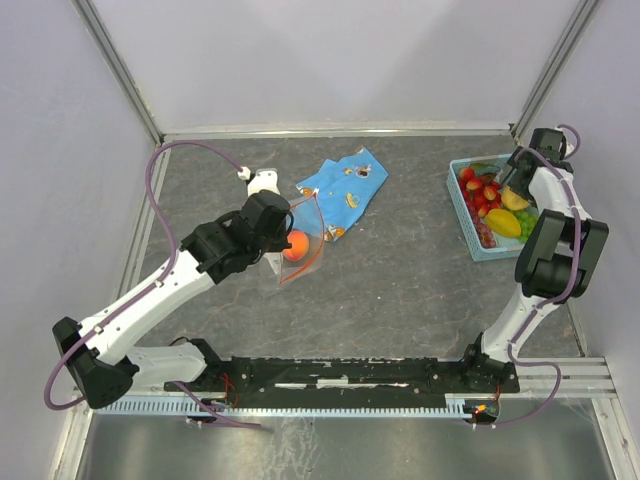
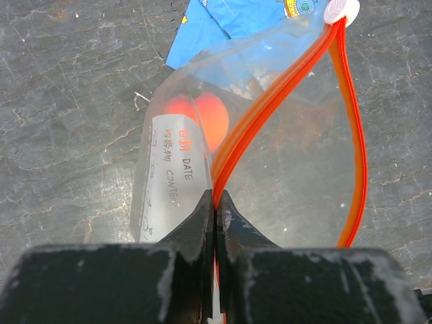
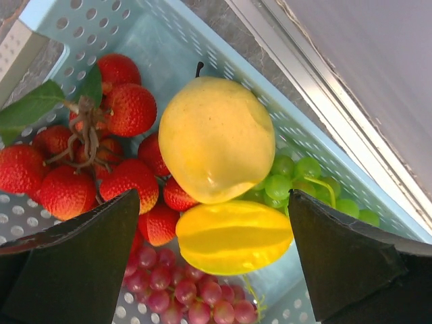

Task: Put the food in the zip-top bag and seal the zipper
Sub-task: Pick up the fake fruit from the bin.

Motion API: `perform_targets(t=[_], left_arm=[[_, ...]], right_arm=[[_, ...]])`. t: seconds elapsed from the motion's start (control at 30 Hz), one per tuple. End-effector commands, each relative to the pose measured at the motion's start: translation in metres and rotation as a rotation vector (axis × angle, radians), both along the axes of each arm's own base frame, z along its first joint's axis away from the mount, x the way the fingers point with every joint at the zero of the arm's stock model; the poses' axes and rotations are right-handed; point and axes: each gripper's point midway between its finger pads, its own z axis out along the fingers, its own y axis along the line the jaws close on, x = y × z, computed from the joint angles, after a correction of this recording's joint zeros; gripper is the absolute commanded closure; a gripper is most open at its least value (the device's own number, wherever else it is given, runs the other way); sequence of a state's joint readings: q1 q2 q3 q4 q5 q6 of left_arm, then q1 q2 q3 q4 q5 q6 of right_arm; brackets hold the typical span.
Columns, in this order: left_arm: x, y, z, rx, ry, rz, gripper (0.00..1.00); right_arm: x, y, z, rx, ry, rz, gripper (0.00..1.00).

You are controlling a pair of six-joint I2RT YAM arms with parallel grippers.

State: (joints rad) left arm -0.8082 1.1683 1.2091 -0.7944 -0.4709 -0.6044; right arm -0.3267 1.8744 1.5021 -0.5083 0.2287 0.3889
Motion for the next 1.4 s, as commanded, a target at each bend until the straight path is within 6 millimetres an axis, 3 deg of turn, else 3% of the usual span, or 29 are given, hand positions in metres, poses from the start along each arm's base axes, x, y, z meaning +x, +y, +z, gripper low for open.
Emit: perform_targets(t=[0.0,0.23,0.47,0.57,0.8,1.1,1.23,1.37], left_arm=[[0.013,0.000,0.023,0.002,-0.083,-0.002,0.97],[0.014,-0.002,0.021,0.003,-0.072,0.001,0.97],[0.015,-0.004,0.018,0.013,-0.061,0.001,0.97],[0.016,-0.004,0.016,0.015,-0.057,0.001,0.97],[0.016,-0.004,0.019,0.013,-0.062,0.001,0.97],[0.014,-0.001,0.020,0.021,-0.072,-0.016,0.97],[0.012,0.001,0.021,0.033,-0.078,-0.026,0.97],[0.013,-0.001,0.024,0.032,-0.081,-0.041,0.97]], right_arm=[[0.028,-0.019,0.011,-0.023,-0.115,-0.085,0.01],[0.041,-0.023,-0.018,0.002,-0.092,-0.049,0.01],[0.046,-0.022,-0.033,0.020,-0.079,-0.008,0.00],[0.045,-0.021,-0.032,0.015,-0.074,0.006,0.09],[0.038,-0.014,-0.011,0.009,-0.100,0.053,0.27],[0.013,0.003,0.021,0.011,-0.129,0.089,0.41],[-0.001,0.022,0.038,0.014,-0.131,0.130,0.43],[-0.016,0.057,0.055,0.048,-0.151,0.193,0.43]])
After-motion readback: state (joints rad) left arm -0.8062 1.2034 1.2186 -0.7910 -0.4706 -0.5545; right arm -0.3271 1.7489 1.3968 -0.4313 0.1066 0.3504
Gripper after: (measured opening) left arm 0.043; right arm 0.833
